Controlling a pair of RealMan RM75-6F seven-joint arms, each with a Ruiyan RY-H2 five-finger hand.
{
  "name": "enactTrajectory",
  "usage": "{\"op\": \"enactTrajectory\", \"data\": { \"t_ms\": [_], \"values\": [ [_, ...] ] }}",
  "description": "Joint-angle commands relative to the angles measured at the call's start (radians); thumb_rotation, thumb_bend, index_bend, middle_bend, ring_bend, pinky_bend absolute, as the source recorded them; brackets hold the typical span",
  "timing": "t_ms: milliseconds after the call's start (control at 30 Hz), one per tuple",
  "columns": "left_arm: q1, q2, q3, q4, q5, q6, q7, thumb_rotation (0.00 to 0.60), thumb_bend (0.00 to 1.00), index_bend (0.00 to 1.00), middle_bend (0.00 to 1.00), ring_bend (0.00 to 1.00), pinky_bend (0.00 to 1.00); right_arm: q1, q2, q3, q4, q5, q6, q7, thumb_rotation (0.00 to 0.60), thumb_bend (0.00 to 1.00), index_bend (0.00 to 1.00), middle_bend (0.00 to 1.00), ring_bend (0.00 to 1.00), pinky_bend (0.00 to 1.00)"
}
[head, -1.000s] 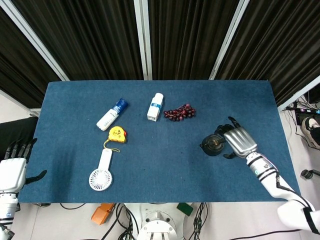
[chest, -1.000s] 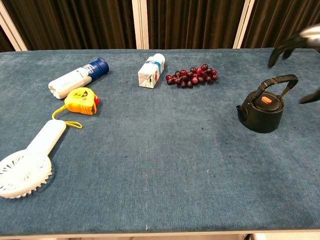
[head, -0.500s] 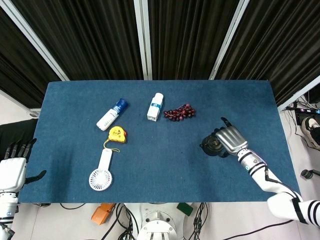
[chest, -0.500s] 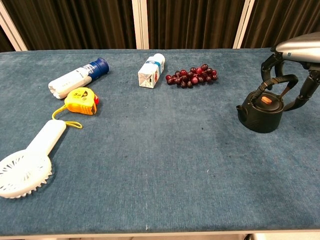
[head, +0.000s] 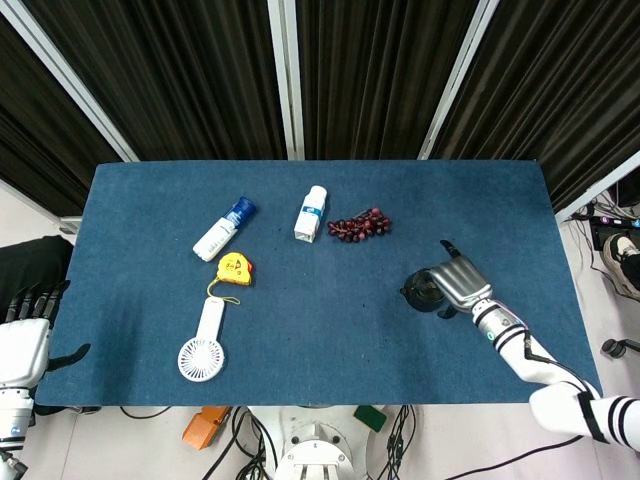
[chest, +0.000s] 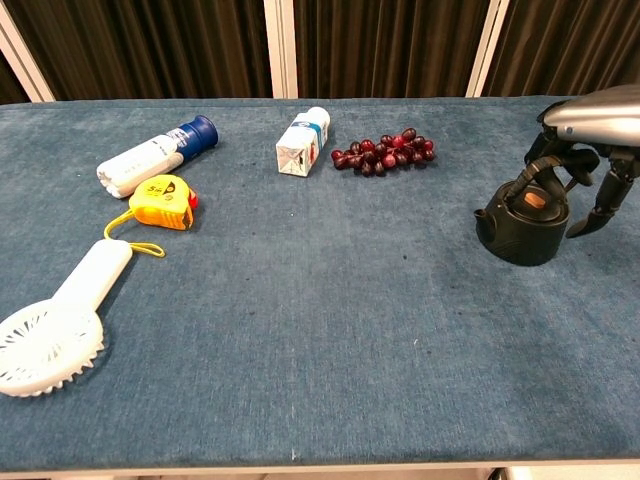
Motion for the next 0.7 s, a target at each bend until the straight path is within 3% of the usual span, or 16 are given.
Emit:
{"op": "enactTrajectory", "data": {
  "t_ms": [33,267,500,700],
  "values": [
    [0.0,-0.001,0.0,0.002,-0.001,0.0,-0.001,0.6,0.16,0.07,0.1,0.02,0.0,0.004,-0.001,-0.005,-0.003,0.006,-0.006,0.001,0.6,0.13,0.72,0.63,0.67,0.09],
    [-0.001,-0.002,-0.002,0.006,-0.003,-0.004,-0.005,0.6,0.16,0.07,0.1,0.02,0.0,0.013,-0.005,-0.013,0.001,0.019,-0.029,0.034,0.6,0.13,0.81,0.73,0.77,0.15],
    [-0.002,-0.004,-0.002,0.013,-0.005,-0.008,-0.011,0.6,0.16,0.07,0.1,0.02,0.0,0.015,-0.005,-0.003,0.001,-0.002,-0.04,0.117,0.6,0.13,0.98,0.88,0.98,0.28],
    [-0.002,-0.006,-0.002,0.016,-0.004,-0.009,-0.012,0.6,0.16,0.07,0.1,0.02,0.0,0.005,-0.002,0.009,0.02,-0.048,-0.024,0.205,0.6,0.05,1.0,0.97,1.0,0.31]
  ]
}}
